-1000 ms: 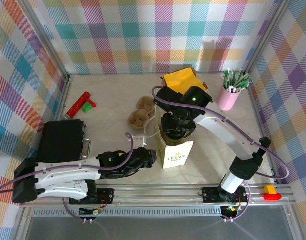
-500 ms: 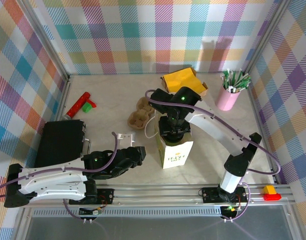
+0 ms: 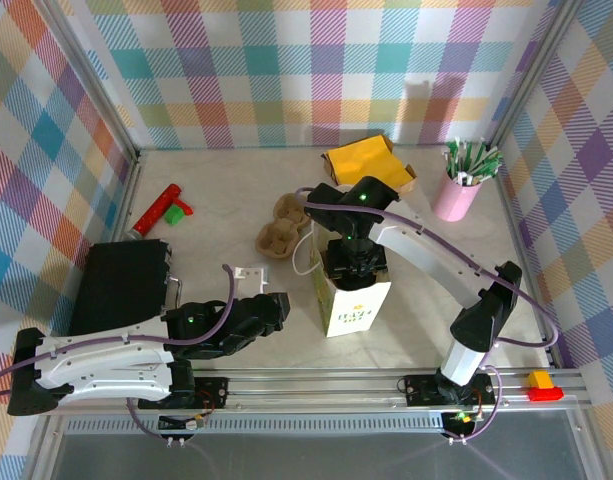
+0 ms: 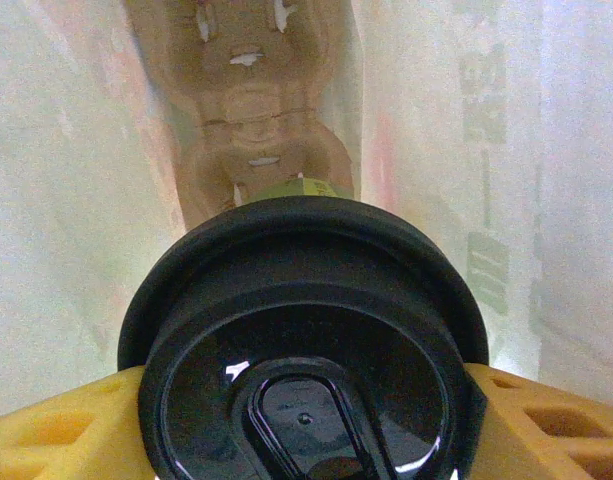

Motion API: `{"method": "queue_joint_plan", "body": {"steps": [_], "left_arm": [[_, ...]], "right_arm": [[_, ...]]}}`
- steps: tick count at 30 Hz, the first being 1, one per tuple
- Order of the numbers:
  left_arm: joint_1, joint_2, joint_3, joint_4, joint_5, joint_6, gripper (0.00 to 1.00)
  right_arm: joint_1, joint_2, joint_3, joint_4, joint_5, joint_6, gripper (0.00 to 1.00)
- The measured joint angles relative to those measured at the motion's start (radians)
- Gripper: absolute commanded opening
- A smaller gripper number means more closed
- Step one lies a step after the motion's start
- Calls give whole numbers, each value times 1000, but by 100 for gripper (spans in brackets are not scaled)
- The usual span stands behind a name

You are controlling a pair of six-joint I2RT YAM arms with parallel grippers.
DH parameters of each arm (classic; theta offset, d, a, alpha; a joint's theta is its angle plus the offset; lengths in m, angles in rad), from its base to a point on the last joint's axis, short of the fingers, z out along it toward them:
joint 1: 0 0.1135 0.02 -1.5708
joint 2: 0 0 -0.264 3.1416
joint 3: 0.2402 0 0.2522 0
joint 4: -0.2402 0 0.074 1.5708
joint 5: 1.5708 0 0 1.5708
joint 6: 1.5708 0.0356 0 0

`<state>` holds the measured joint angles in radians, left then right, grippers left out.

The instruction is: Pack the takeout coffee

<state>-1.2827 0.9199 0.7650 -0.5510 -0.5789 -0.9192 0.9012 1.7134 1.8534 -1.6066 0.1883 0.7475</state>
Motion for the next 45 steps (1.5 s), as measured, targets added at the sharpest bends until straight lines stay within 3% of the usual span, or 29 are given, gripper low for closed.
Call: {"method": "queue_joint_plan", "body": {"steps": [45], "left_arm": [[0, -10, -23, 7, 2, 26, 32]], "right_arm": [[-39, -22, -124, 151, -33, -136, 50]]}}
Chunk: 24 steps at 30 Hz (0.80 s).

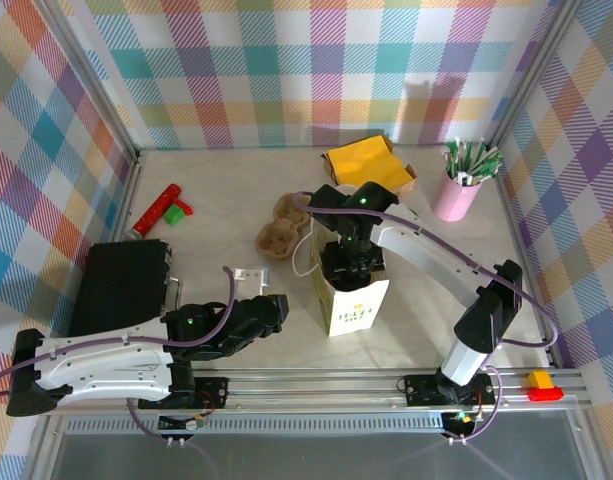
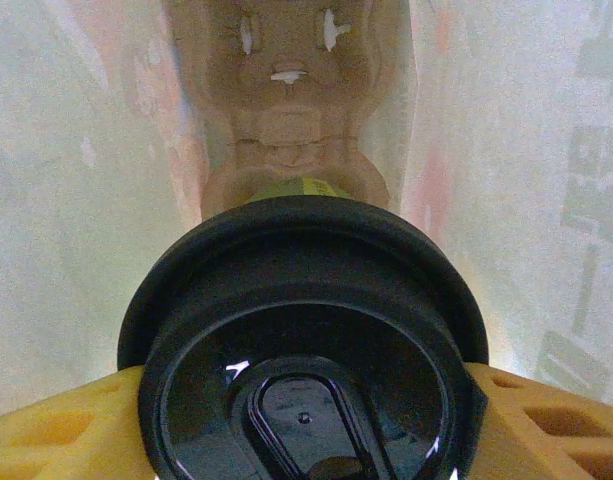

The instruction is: Pack the takeout coffee

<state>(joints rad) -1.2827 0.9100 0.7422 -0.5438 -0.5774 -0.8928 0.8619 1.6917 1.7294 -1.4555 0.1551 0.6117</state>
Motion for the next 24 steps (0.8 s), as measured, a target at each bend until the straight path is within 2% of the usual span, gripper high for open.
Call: {"method": "queue_joint_plan", "body": {"steps": [24], "left_arm": [[0, 14, 0, 3, 0, 12, 32]], "right_arm": [[0, 21, -16, 15, -11, -22, 49]]}}
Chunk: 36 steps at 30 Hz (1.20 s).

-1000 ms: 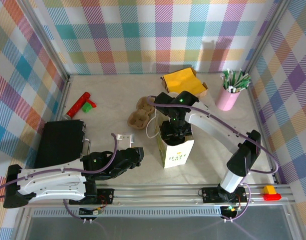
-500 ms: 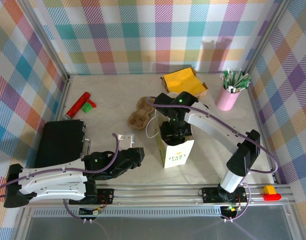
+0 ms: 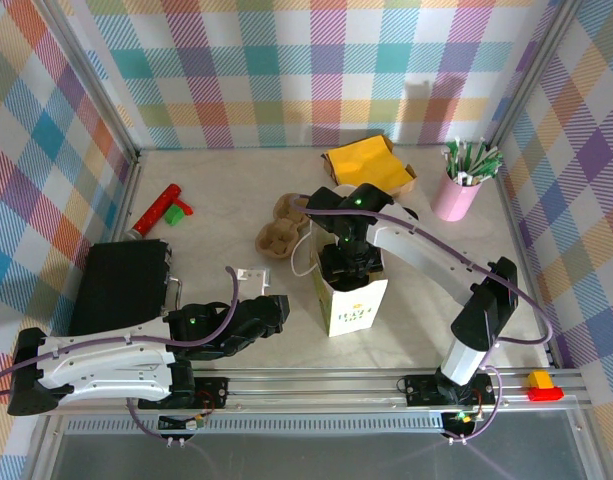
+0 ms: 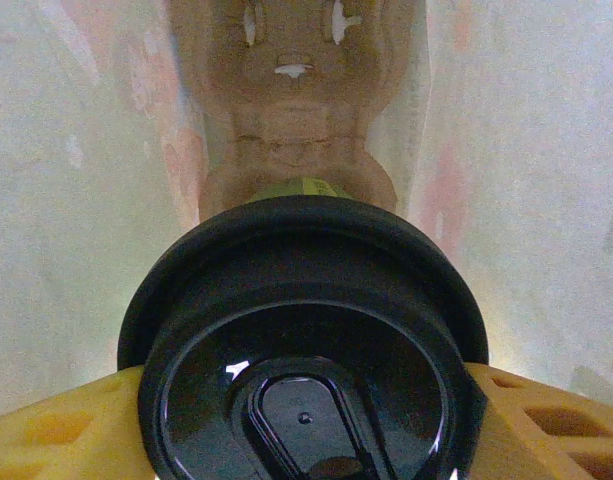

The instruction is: Pack the takeout coffee

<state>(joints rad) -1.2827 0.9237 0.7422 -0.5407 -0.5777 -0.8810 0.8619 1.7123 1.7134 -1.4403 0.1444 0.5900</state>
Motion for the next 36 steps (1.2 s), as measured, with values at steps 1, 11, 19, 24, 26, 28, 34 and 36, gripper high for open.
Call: {"method": "queue_joint_plan", "body": {"steps": [1, 11, 19, 24, 26, 28, 34, 36], "left_arm": [[0, 0, 0, 0, 0, 3, 32], [0, 0, 0, 0, 0, 10, 32], [0, 0, 0, 0, 0, 11, 32], [0, 0, 0, 0, 0, 11, 32], [0, 0, 0, 0, 0, 11, 32], [0, 0, 0, 0, 0, 11, 32], [0, 0, 0, 0, 0, 11, 32], [0, 0, 0, 0, 0, 11, 32]], "right_arm": [[0, 0, 0, 0, 0, 0, 49], [0, 1, 0, 1, 0, 0, 49], [0, 1, 0, 0, 0, 0, 48], [0, 1, -1, 0, 0, 0, 48], [0, 1, -1, 0, 0, 0, 47], [0, 1, -1, 0, 0, 0, 47], [0, -5, -7, 0, -16, 0, 47], [0, -10, -14, 4, -26, 0, 47]]}}
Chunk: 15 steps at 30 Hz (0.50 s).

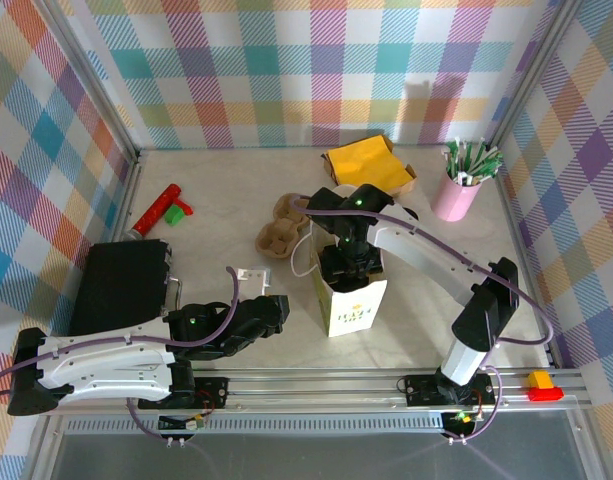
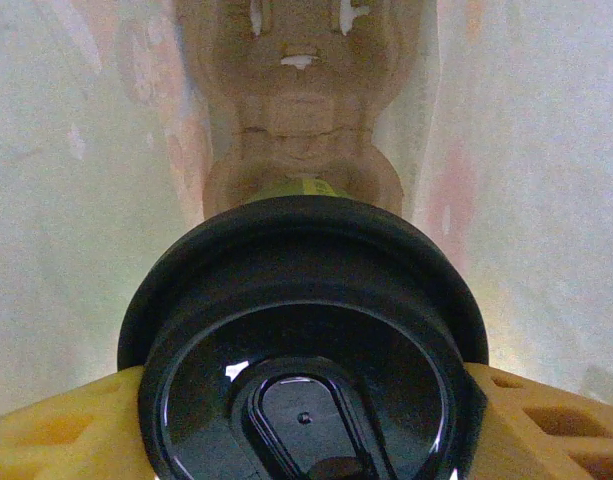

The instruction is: Pack the takeout coffee

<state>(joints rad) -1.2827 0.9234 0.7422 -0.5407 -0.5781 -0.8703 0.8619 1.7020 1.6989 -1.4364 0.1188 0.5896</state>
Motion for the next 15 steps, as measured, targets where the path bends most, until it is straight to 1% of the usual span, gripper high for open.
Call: {"method": "queue_joint_plan", "body": {"steps": [15], "left_arm": [[0, 0, 0, 0, 0, 0, 32]], "right_arm": [[0, -7, -31, 9, -16, 0, 47]]}}
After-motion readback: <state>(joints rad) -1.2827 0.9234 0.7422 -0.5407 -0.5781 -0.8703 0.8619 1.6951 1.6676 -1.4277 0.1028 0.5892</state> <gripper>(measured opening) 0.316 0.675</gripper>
